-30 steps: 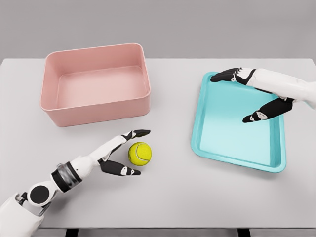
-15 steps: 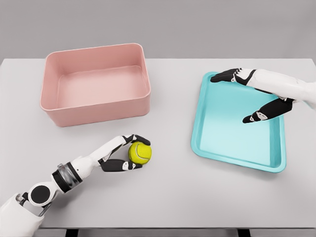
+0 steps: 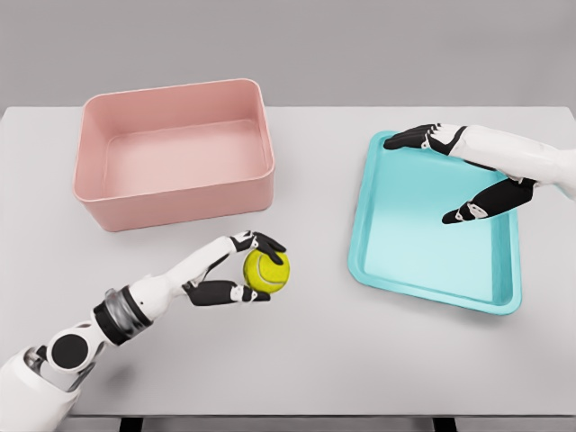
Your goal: Put the tennis from the blue tray into the pink basket with both arms
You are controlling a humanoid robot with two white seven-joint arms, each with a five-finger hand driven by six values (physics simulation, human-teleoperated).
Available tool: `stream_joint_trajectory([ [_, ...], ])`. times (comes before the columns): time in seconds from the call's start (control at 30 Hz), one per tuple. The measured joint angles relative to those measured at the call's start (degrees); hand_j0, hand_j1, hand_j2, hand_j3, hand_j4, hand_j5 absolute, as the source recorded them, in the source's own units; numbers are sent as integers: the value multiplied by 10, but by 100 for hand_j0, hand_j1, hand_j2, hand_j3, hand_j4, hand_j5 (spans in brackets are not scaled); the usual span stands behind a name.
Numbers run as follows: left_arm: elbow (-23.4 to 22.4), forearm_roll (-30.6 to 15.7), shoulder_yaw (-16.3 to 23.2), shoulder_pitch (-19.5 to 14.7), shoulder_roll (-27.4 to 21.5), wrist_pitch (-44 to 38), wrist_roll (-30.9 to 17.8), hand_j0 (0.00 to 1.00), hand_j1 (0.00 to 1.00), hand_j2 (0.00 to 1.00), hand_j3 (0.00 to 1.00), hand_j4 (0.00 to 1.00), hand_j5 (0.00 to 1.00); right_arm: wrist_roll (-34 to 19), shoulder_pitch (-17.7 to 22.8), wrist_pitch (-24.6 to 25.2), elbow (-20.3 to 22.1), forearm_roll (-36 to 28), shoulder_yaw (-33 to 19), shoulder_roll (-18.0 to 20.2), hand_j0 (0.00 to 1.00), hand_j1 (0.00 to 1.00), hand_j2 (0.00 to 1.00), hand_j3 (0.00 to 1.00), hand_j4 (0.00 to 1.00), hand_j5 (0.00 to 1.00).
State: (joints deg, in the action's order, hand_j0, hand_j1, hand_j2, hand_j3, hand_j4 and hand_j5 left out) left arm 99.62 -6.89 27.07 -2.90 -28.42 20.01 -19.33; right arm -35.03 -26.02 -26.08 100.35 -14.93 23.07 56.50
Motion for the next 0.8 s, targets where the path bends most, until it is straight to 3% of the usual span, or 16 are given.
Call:
stream_joint_trajectory([
  [0.8,13,-11,-52,-62,2,-4,1,49,49,49,49,49,49,0,0,0,0,-1,0,-1,100,100,100,100,100,100],
])
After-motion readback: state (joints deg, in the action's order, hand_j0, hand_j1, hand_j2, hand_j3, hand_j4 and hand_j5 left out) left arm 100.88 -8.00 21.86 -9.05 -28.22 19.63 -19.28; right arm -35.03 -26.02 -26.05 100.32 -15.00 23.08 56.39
